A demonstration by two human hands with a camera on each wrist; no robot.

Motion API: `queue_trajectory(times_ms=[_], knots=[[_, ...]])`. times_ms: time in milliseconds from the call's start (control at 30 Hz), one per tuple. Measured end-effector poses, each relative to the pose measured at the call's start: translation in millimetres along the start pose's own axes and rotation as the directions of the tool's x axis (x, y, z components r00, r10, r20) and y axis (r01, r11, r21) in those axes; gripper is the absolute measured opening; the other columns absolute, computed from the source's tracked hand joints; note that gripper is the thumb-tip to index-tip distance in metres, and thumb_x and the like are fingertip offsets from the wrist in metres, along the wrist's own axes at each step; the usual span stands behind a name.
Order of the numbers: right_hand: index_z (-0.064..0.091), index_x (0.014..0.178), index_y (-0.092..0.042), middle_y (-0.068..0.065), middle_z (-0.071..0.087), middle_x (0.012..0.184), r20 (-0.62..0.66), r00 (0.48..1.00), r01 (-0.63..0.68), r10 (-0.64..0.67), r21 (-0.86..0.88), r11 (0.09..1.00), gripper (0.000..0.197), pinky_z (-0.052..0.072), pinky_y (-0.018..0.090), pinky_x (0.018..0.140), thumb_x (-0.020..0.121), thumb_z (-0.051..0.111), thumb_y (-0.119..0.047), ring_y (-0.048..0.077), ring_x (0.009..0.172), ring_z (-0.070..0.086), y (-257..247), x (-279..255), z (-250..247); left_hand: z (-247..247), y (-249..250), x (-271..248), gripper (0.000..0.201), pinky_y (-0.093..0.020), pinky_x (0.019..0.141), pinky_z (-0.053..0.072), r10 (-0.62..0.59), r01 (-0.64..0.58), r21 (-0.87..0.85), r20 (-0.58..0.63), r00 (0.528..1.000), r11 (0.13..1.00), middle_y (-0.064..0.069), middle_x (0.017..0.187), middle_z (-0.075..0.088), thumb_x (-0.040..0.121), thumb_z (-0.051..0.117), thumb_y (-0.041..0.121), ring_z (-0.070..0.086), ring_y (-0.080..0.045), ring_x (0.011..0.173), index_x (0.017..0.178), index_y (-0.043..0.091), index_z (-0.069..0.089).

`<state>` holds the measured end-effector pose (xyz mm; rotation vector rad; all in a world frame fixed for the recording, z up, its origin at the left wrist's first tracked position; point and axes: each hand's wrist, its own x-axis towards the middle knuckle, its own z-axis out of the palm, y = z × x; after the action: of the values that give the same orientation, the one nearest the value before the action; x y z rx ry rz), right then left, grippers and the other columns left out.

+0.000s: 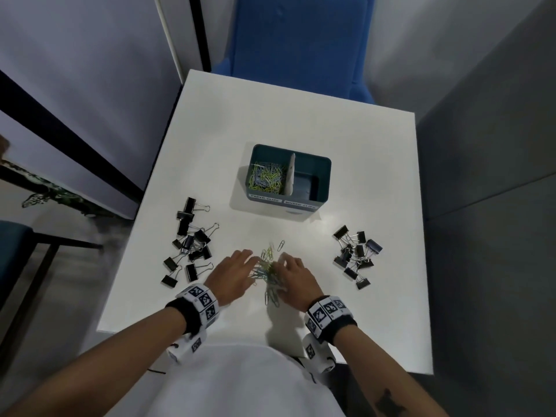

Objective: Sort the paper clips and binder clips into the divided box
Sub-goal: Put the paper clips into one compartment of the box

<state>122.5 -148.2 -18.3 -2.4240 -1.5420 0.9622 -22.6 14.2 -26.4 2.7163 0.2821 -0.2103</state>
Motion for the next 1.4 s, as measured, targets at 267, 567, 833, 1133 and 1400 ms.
queue_trajectory(times_ms=[267, 567, 833, 1133, 1400], knots=[[0.038, 0.116, -0.017, 0.005, 0.045, 0.113, 0.005, 0.96, -0.277, 0.279, 0.132, 0.952, 0.07, 0.052, 0.033, 0.069, 0.07, 0.079, -0.049, 0.022, 0.091, 0.054, 22.8, -26.1, -1.2, 3.5, 7.6, -9.6, 0.077, -0.035, 0.065, 0.041, -0.286, 0.296, 0.005, 0.277, 0.917, 0.955, -0.009, 0.119, 0.046, 0.078, 0.067, 0.055, 0.056, -0.029, 0.098, 0.129, 0.01, 0.033], [0.044, 0.115, -0.01, 0.01, 0.05, 0.114, -0.037, 0.968, -0.243, 0.249, 0.113, 0.963, 0.051, 0.047, 0.037, 0.07, 0.081, 0.072, -0.036, 0.032, 0.096, 0.058, -18.4, 4.0, 8.6, 1.8, 28.7, 20.6, 0.053, -0.04, 0.076, 0.047, -0.306, 0.322, -0.029, 0.237, 0.922, 0.946, -0.009, 0.117, 0.058, 0.084, 0.064, 0.046, 0.061, -0.034, 0.098, 0.12, 0.012, 0.043], [0.036, 0.123, -0.019, 0.005, 0.039, 0.114, -0.11, 0.936, -0.311, 0.335, 0.189, 0.931, 0.084, 0.051, 0.036, 0.067, 0.06, 0.086, -0.045, 0.025, 0.096, 0.05, 9.0, -2.2, -4.3, -4.0, 18.9, 16.4, 0.076, -0.038, 0.067, 0.046, -0.389, 0.398, -0.044, 0.138, 0.911, 0.916, -0.007, 0.114, 0.04, 0.073, 0.07, 0.057, 0.05, -0.027, 0.099, 0.125, 0.012, 0.036], [0.039, 0.131, -0.02, 0.008, 0.041, 0.116, -0.108, 0.967, -0.222, 0.229, 0.075, 0.972, 0.069, 0.053, 0.038, 0.066, 0.075, 0.078, -0.03, 0.027, 0.102, 0.046, -11.6, 13.6, 4.2, 2.0, 45.0, 47.1, 0.063, -0.038, 0.069, 0.048, -0.252, 0.253, 0.017, 0.174, 0.952, 0.967, -0.008, 0.124, 0.041, 0.077, 0.073, 0.021, 0.045, -0.027, 0.111, 0.13, 0.014, 0.039], [0.057, 0.097, -0.006, 0.013, 0.053, 0.097, -0.121, 0.971, -0.193, 0.208, 0.129, 0.973, 0.009, 0.04, 0.035, 0.061, 0.089, 0.055, -0.009, 0.036, 0.078, 0.058, -7.3, 18.5, -8.4, 8.0, 26.6, 39.1, 0.024, -0.034, 0.051, 0.043, -0.19, 0.204, -0.088, 0.139, 0.972, 0.975, -0.006, 0.088, 0.052, 0.08, 0.067, 0.005, 0.058, -0.027, 0.068, 0.094, 0.015, 0.05]])
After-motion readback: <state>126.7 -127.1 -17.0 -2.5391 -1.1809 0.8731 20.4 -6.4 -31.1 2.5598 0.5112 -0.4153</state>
